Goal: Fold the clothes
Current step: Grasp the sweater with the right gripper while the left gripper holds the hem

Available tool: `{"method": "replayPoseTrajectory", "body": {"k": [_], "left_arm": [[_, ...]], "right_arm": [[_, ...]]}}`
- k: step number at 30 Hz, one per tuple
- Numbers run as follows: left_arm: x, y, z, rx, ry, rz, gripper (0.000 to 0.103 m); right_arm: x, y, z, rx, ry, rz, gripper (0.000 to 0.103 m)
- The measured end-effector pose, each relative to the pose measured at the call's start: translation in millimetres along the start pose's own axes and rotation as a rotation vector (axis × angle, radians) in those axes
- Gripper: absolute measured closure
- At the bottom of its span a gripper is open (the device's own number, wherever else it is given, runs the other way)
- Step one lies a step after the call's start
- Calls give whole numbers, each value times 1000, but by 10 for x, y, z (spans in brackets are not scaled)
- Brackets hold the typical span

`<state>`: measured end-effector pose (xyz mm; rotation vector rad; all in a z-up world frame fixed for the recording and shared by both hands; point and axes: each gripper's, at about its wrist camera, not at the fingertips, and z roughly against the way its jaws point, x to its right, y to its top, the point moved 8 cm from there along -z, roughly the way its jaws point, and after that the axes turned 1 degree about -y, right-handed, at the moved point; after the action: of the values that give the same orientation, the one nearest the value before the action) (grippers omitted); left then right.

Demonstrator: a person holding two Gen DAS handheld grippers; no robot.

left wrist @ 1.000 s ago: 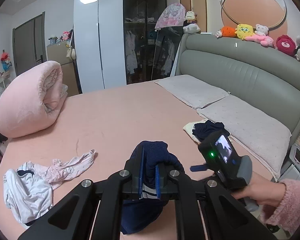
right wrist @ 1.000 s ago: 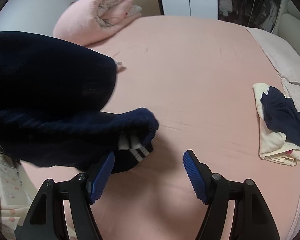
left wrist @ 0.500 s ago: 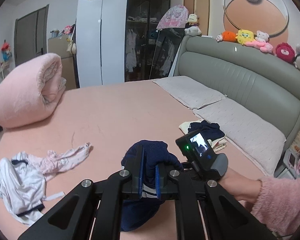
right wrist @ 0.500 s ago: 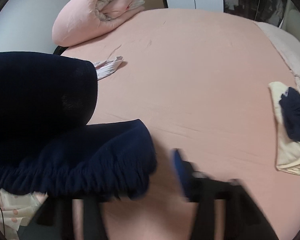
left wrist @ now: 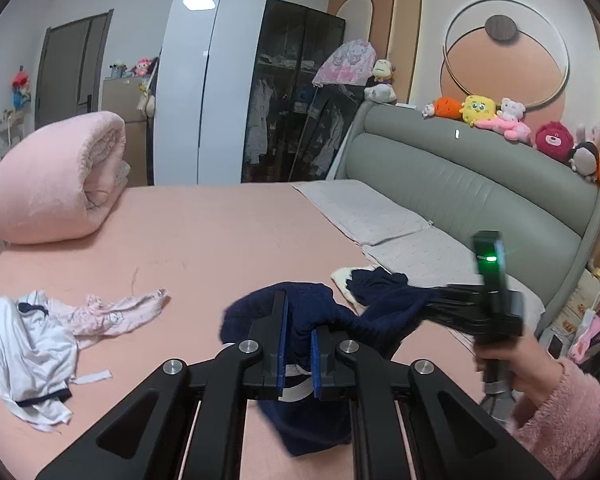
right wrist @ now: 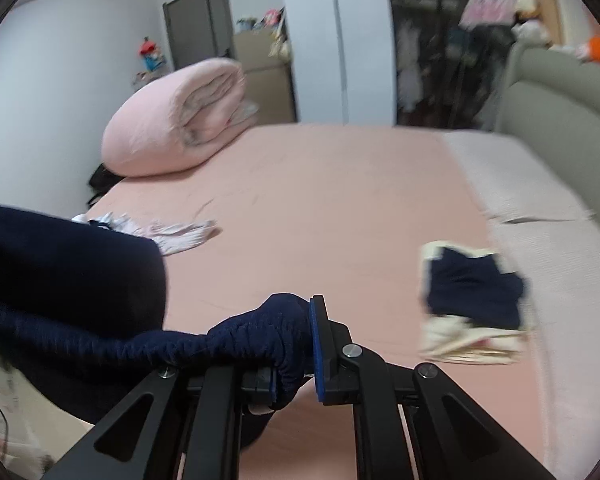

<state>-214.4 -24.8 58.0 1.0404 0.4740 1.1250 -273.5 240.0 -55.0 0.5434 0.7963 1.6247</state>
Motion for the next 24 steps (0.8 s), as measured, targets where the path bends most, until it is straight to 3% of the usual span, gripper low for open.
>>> {"method": "replayPoseTrajectory", "body": {"k": [7,13,15,18,21,24], "left_arm": [[132,-348,-354,-123,-6,2,95],[-120,-601,-914,-209,45,59,95],[-184,-486,-1079,-200,60,50,95],[-224,36,-1137,-128,92,-12,95],[-42,823,-710,74,131,-140,95],[83,1196,-284,189,114,-171,95]], "right_arm": [[323,-175,86,-43,-47,-34,93],[393,-304,-325,-133,-4,-74,93],[397,-252,-467,-145,17,-86,93],[374,200,-487,-89,32,-75,93],[272,971,-68,90,19,-17,93],[132,1524,640,300,-6,32,93]]}}
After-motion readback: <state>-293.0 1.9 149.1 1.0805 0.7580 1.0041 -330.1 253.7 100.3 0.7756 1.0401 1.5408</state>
